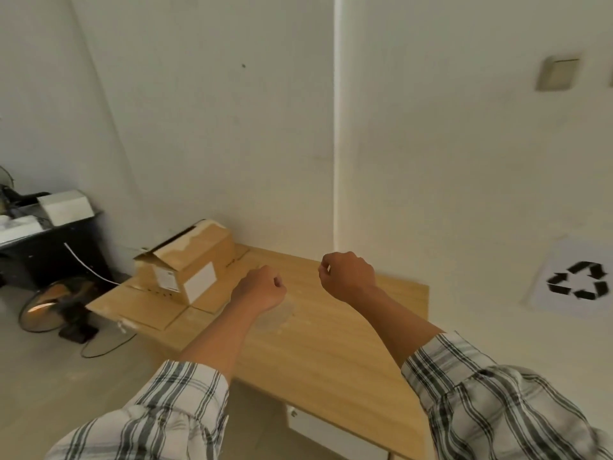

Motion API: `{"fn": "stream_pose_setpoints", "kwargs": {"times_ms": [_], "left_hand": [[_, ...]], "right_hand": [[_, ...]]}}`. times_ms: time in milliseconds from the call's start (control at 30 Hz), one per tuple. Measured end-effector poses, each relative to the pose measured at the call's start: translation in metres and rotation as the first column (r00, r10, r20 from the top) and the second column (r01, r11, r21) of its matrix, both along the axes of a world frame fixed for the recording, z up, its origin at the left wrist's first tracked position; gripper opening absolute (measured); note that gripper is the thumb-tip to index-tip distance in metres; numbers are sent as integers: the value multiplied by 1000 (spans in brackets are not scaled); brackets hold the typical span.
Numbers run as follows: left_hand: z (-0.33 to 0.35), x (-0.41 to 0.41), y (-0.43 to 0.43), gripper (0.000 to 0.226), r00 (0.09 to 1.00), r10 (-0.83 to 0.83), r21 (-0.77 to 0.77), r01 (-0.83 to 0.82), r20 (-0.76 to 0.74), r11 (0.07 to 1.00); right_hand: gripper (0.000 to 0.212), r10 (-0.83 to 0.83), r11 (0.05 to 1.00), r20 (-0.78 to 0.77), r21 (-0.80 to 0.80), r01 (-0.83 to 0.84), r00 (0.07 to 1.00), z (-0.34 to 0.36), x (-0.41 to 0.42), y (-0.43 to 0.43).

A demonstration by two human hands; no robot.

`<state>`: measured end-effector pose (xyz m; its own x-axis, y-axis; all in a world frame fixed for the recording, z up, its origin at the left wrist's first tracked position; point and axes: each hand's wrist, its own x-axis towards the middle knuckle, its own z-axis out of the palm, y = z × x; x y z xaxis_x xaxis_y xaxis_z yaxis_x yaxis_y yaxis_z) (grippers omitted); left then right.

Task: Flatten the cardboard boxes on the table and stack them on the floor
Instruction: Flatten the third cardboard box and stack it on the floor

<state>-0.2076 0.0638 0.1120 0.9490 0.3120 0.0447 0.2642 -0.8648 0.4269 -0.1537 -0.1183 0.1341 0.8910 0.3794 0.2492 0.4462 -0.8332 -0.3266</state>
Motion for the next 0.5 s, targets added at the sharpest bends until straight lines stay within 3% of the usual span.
{"fn": "stream_pose_setpoints", "kwargs": {"times_ms": [500], "left_hand": [[14, 127, 329, 16, 1000, -17, 34, 18, -11, 999]], "right_hand": [[28, -31, 1000, -32, -1, 31, 999, -7, 134, 320]]}}
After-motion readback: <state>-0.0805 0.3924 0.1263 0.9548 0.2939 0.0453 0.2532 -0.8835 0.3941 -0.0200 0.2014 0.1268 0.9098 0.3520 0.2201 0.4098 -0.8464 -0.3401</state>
